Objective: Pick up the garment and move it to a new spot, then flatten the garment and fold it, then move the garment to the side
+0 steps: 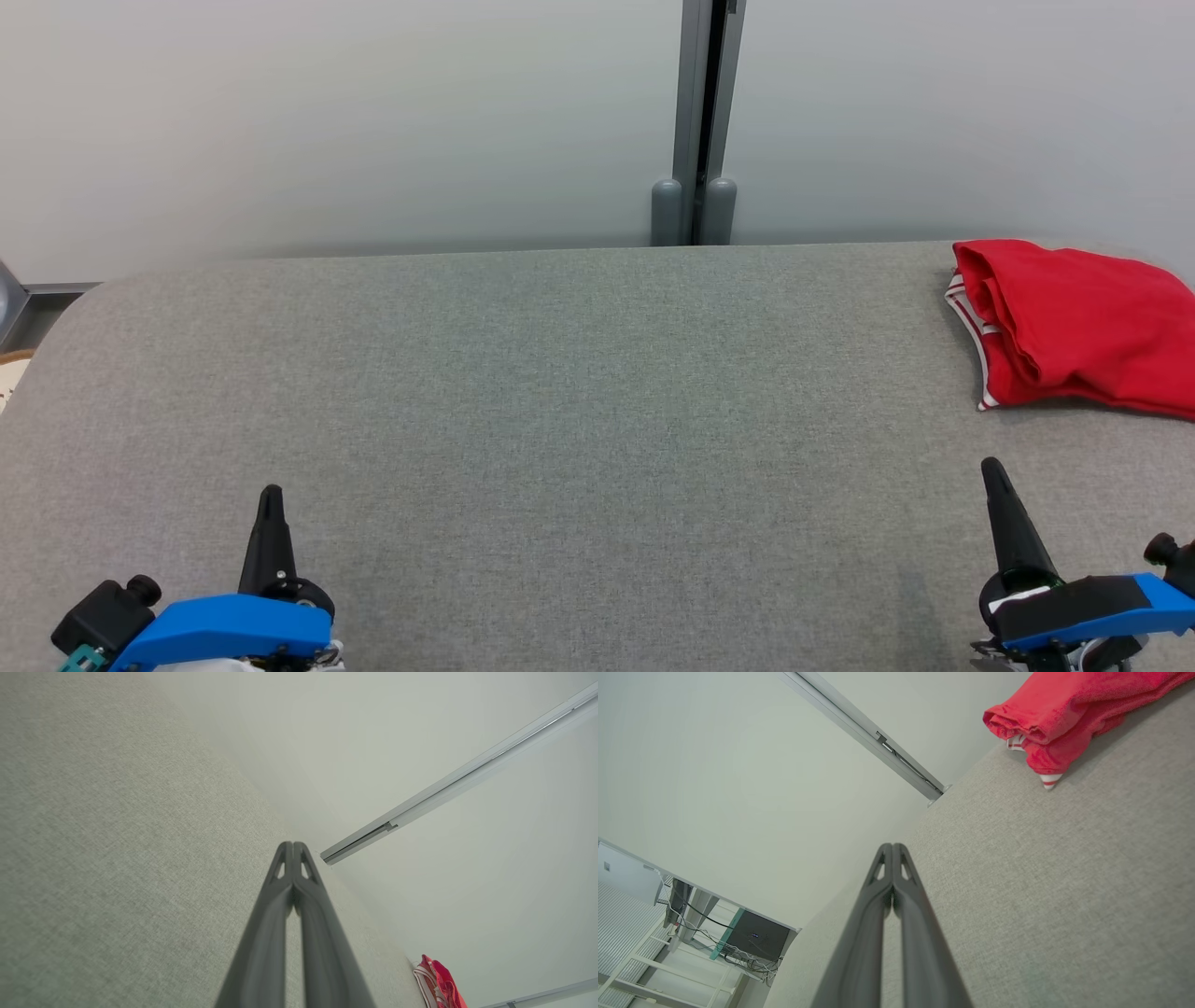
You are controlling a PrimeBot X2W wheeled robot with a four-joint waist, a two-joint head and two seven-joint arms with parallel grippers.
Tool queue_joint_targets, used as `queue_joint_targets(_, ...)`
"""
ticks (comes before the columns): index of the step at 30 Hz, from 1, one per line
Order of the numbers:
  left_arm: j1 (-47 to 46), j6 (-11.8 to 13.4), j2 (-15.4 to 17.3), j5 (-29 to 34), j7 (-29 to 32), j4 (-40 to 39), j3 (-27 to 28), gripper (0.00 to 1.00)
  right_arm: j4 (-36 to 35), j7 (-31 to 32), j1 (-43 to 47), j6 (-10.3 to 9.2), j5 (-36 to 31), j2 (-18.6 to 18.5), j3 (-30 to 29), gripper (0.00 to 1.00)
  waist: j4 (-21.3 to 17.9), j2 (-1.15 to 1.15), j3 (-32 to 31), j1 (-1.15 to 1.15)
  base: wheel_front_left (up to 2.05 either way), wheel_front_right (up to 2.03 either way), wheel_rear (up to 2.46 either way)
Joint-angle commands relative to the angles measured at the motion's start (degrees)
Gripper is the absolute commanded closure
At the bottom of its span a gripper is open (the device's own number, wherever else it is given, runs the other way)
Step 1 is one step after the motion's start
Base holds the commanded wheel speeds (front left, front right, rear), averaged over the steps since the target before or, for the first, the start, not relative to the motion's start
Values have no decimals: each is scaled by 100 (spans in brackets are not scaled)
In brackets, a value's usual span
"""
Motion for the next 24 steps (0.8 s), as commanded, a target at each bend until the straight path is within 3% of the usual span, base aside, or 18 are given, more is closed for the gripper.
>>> queue_joint_targets(1, -178, -41, 3, -222, 59, -45, 61, 100, -23, 36, -156, 2, 227, -22, -24, 100, -1, 0, 0, 0, 0, 0, 0)
queue_joint_targets(24, -339, -161, 3, -1593, 412, -14, 218, 100, 158, 246, -305, 2, 1611, -24, -62, 100, -15, 0, 5, 0, 0, 0, 0)
